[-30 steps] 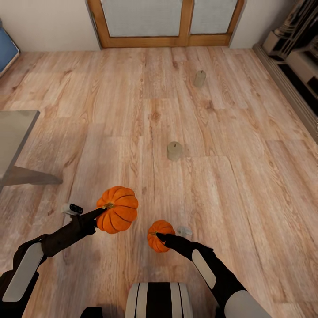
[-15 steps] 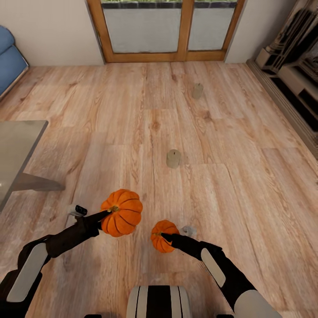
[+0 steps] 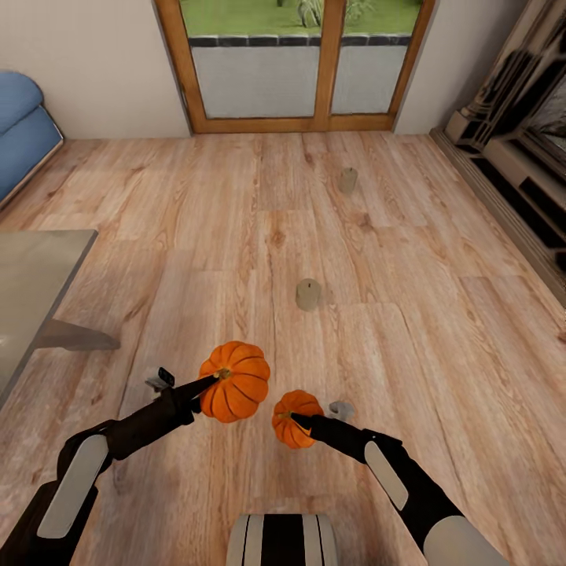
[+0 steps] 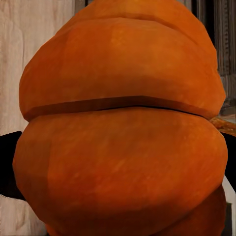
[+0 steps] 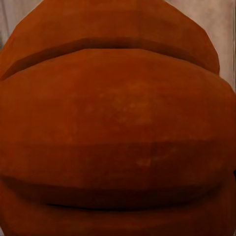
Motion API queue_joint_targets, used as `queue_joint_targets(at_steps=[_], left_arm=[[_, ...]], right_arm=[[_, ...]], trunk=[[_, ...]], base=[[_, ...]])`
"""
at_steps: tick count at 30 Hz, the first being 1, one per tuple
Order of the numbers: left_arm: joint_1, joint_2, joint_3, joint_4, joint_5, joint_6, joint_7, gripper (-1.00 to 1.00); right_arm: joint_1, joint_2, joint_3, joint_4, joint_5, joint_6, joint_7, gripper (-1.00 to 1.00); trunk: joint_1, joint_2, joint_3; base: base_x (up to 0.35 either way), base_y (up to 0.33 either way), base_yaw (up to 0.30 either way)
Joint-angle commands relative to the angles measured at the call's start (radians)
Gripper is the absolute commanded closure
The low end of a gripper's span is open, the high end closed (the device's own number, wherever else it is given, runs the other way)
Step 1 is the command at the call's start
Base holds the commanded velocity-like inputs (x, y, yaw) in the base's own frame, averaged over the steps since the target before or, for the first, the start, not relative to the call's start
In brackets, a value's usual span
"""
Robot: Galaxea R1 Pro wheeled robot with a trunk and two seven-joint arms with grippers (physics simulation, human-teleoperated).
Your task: Place each of the two pumpkins and all three candles from the living room inside a cabinet in the living room (use any cabinet), then make sure every cabinet is closed, and position the cauldron so it is next to a table in the living room.
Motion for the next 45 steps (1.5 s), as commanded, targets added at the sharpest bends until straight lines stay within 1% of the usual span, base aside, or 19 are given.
queue_joint_targets(at_steps=[1,4,8,15,32,37,45], left_arm=[[0.0,-0.001,0.001,0.001,-0.002,0.003,-0.003,1.0],[0.0,-0.001,0.001,0.0,-0.003,0.003,-0.001,1.0],[0.0,-0.001,0.001,0.001,0.0,0.003,-0.001,1.0],[0.0,0.0,0.005,0.0,0.003,0.003,-0.002,1.0],[0.0,0.001,0.006,-0.001,0.005,0.003,-0.009,1.0],[0.0,0.0,0.005,-0.003,0.005,0.003,-0.008,1.0],[0.0,-0.001,0.005,-0.005,0.005,0.003,-0.006,1.0]], right_arm=[[0.0,-0.001,-0.006,-0.001,-0.007,0.004,0.0,1.0],[-0.001,0.0,-0.034,-0.001,-0.009,0.004,0.002,1.0],[-0.001,0.0,-0.045,-0.001,-0.01,0.005,0.003,1.0],[0.0,0.0,-0.046,-0.001,-0.007,0.016,0.001,1.0],[-0.001,0.0,-0.047,-0.001,-0.008,0.015,0.002,1.0],[-0.001,0.0,-0.047,-0.001,-0.008,0.014,0.003,1.0],[0.0,-0.001,-0.048,-0.001,-0.01,0.014,0.004,1.0]], trunk=[[0.0,0.0,-0.001],[0.0,0.0,-0.001],[0.0,0.0,-0.001],[0.0,0.0,-0.001],[0.0,0.0,-0.001],[0.0,0.0,0.0],[0.0,0.0,0.009]], base=[[0.0,0.0,0.0],[0.0,0.0,0.0],[0.0,0.0,0.0],[-0.02,0.0,0.0],[-0.007,-0.004,0.0],[-0.139,-0.153,-0.001],[-0.162,-0.197,-0.076]])
